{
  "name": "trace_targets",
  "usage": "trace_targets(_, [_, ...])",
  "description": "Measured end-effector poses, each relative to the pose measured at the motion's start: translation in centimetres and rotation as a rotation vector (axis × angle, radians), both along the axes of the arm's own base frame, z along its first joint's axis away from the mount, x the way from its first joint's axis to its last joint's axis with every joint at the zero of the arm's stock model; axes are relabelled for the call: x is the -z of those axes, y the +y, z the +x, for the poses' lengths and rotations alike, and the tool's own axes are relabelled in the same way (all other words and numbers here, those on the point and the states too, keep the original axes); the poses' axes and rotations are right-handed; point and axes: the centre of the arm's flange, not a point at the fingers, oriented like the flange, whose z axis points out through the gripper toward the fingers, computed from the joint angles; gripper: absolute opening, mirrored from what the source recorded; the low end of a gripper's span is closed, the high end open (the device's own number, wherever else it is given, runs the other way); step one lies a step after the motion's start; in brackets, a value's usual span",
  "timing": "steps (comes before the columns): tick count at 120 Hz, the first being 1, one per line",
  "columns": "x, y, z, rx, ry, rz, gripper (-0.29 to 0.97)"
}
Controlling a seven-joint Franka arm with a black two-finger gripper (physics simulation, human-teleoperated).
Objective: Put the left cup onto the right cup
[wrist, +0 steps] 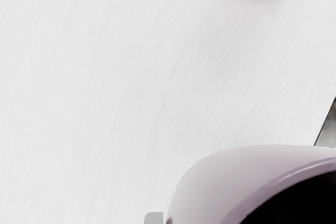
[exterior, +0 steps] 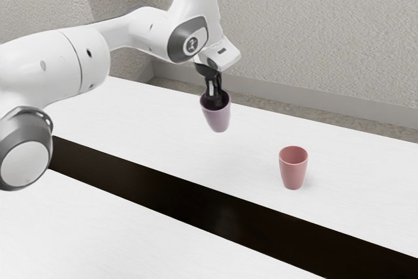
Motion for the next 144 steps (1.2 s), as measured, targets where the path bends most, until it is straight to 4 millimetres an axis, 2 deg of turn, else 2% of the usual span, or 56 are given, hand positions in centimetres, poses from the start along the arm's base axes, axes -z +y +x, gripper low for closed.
trace_targets(25, [0.0,-2.6,0.1,0.032,-0.013,-0.001,-0.11])
trace_targets(72, [0.4,-9.0,-1.0,0.115,-0.035,-0.003,-0.11])
trace_targets(101, [0.9,-10.8,-0.2,0.136,-0.068,-0.005,-0.11])
trace_targets(135, [1.7,-12.3,-0.2,0.158,-0.086,-0.018,-0.11])
trace_targets(144, [1.8,-13.3,-0.1,0.171,-0.094,-0.028,-0.11])
